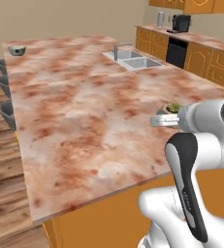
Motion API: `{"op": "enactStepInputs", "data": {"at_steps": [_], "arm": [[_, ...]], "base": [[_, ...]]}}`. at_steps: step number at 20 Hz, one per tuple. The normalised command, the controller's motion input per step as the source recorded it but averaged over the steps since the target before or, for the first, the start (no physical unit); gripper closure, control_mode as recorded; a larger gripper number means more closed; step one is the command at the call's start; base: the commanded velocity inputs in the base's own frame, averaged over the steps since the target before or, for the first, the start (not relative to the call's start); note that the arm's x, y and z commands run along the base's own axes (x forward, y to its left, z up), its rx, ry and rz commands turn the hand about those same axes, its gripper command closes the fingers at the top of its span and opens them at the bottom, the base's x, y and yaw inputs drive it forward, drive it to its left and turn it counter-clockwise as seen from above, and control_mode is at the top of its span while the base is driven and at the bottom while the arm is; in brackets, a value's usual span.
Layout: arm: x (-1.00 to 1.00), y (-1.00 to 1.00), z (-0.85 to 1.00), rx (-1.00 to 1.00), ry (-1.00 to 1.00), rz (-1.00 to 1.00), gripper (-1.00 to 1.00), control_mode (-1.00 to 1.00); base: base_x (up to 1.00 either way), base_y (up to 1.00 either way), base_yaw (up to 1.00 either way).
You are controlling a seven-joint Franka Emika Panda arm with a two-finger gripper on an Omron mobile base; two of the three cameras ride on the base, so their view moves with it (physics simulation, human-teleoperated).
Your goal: There is a bowl on the dining counter. Grab a lemon wedge from the fridge and place it in the bowl. Then get the liquor bottle and glass cup from the cabinet and place them next to the bowl.
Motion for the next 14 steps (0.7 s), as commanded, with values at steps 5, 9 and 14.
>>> {"op": "enactStepInputs", "data": {"at_steps": [5,9,14], "arm": [[0.0,0.0,0.0,0.0,0.0,0.0,-1.0,1.0],[0.0,0.0,0.0,0.0,0.0,0.0,-1.0,1.0],[0.0,0.0,0.0,0.0,0.0,0.0,-1.0,1.0]], "base": [[0.02,-1.0,0.25],[0.03,-1.0,0.25],[0.02,-1.0,0.25]]}}
